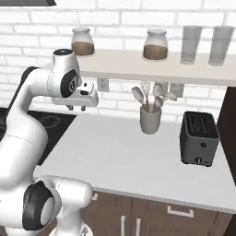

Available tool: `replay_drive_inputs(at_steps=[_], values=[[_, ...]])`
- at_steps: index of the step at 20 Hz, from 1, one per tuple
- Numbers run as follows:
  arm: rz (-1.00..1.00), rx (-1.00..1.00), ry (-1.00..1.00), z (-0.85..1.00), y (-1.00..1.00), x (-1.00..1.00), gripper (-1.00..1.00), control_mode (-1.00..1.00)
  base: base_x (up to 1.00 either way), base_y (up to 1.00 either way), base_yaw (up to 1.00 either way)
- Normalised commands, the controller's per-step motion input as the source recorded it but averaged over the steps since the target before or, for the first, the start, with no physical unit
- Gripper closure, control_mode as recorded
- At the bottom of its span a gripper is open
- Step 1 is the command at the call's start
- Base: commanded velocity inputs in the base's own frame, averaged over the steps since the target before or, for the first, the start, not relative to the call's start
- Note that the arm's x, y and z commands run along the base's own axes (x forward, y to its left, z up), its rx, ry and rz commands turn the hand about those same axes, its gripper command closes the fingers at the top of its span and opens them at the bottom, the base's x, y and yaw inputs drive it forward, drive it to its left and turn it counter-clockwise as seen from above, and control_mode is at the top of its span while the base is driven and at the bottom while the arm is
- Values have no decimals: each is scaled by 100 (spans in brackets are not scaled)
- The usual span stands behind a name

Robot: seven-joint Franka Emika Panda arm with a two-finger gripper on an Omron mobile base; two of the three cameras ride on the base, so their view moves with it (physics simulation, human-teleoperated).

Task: Take a straw from the drawer in front and place it inside the glass cup on the dining counter.

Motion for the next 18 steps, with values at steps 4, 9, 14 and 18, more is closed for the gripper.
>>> replay_drive_inputs(at_steps=[4, 9, 14, 18], values=[[0, 0, 0, 0, 0, 0, -100, 100, -7, 0, 0], [0, 0, 0, 0, 0, 0, -100, 100, -81, 0, -4], [0, 0, 0, 0, 0, 0, -100, 100, -65, 22, -25], [0, 0, 0, 0, 0, 0, -100, 100, 0, 75, -61]])
